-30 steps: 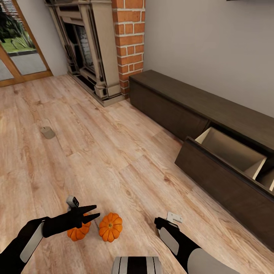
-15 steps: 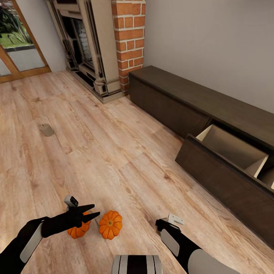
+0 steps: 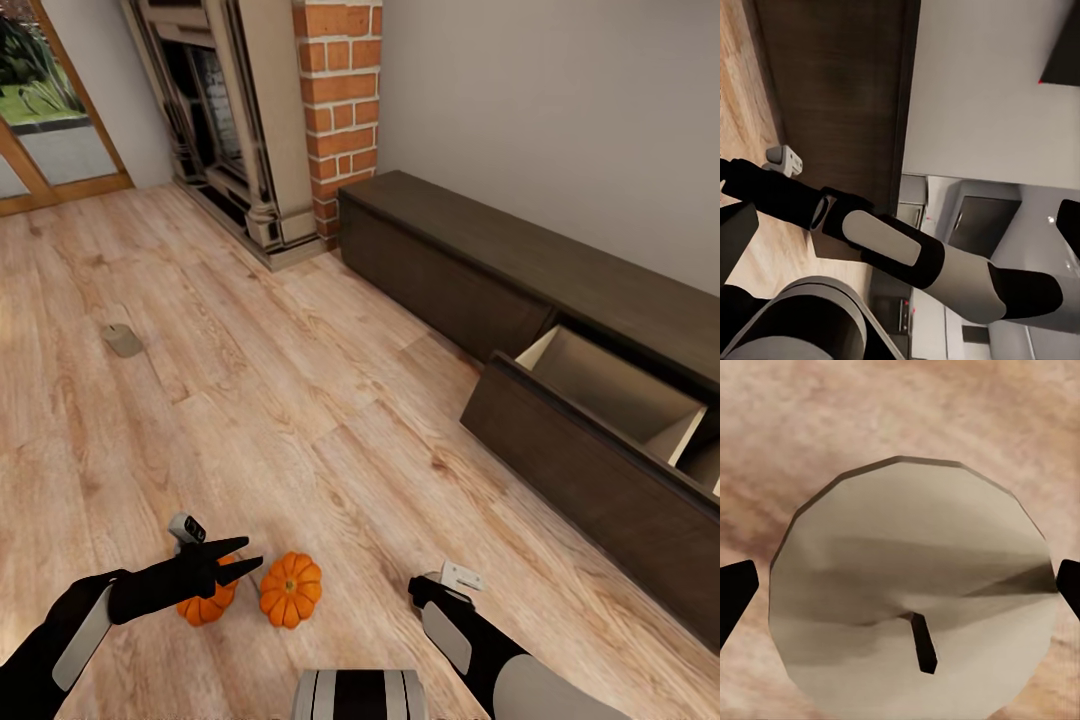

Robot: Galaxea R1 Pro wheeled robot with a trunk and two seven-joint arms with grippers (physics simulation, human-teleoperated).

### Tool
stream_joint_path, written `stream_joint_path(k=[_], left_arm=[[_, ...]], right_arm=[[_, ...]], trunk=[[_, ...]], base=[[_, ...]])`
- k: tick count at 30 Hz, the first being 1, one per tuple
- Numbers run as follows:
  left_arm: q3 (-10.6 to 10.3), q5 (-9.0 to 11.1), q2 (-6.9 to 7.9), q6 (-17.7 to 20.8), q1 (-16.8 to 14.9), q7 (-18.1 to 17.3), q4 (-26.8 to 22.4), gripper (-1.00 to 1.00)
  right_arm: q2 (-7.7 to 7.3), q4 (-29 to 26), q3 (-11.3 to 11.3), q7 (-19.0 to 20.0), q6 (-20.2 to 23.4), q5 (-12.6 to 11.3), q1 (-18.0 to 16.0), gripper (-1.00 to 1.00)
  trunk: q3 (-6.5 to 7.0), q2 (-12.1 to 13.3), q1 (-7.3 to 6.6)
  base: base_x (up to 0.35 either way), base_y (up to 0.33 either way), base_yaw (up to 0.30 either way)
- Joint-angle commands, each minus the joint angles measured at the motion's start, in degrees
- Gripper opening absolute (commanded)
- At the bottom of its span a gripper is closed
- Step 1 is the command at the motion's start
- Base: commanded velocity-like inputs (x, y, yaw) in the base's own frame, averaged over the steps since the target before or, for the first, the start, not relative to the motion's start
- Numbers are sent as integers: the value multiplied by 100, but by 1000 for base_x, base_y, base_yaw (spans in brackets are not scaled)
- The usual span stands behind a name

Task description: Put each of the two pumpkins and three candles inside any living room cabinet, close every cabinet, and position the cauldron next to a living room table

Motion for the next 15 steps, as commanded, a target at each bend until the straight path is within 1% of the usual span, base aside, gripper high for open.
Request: stream_joint_path(k=[1,3,15], left_arm=[[-2,18,1,56,-2,-6,-1,100],[-1,18,1,56,-2,-6,-1,100],[-3,18,1,56,-2,-7,-1,100]], right_arm=[[-4,-12,45,-37,31,-47,-3,100],[-4,-8,45,-37,31,-47,-3,100],[-4,-5,45,-37,31,-47,-1,100]], trunk=[[-27,-3,2],[-71,-6,7],[-71,-6,7]], base=[[0,0,0],[0,0,0],[0,0,0]])
